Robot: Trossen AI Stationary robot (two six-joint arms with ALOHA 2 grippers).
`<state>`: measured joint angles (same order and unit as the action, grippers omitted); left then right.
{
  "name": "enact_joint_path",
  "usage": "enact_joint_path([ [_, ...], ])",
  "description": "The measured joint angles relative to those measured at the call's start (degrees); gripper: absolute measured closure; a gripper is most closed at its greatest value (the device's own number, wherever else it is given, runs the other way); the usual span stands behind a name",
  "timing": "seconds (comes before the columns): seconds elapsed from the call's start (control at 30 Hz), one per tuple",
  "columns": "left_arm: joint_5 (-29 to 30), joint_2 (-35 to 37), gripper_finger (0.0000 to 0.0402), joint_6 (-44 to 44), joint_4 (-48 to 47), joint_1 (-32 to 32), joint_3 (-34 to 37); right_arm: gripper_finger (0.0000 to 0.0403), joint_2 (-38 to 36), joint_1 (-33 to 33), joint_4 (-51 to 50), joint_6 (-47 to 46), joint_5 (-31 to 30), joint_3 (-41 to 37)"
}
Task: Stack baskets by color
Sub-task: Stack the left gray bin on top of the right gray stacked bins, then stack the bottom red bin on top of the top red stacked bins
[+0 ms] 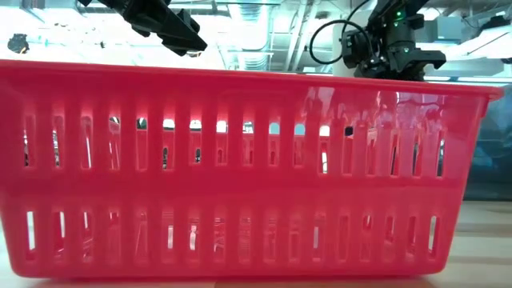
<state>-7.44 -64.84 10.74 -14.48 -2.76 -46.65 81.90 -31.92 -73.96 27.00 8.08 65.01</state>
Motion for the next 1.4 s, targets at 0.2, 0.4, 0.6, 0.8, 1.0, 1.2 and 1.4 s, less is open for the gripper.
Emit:
enact_joint_path([
  [0.2,-0.21,0.02,0.0238,-0.30,0.00,0.00,0.00,0.0325,-0.10,0.00,-0.01,0.22,-0.17,0.00],
  [0.4,-1.29,0.02,0.0238,-0.37,0.27,-0.02,0.00,0.0289,-0.10,0.03,-0.05,-0.57,-0.20,0.00],
  [0.6,-1.29,0.02,0.0238,-0.33,0.65,0.00,0.00,0.0245,-0.27,0.07,-2.30,-2.64,-0.48,0.04],
  [0.8,-1.14,-0.07,0.0238,0.15,1.34,0.00,0.00,0.0221,-0.25,1.14,-4.71,-4.37,-0.68,1.07],
  [1.0,1.37,-1.35,0.0238,-2.59,1.37,-0.05,0.00,0.0224,-0.25,3.23,-6.79,-6.85,-0.70,7.80],
  [1.2,4.59,-3.64,0.0238,-9.80,-0.25,-0.31,0.02,0.0233,-0.30,8.20,-7.42,-13.51,-0.68,14.55],
  [1.4,-4.56,-9.44,0.0238,-10.21,4.67,-4.11,0.02,0.0239,-0.28,17.39,-7.51,-22.52,-0.68,15.74],
])
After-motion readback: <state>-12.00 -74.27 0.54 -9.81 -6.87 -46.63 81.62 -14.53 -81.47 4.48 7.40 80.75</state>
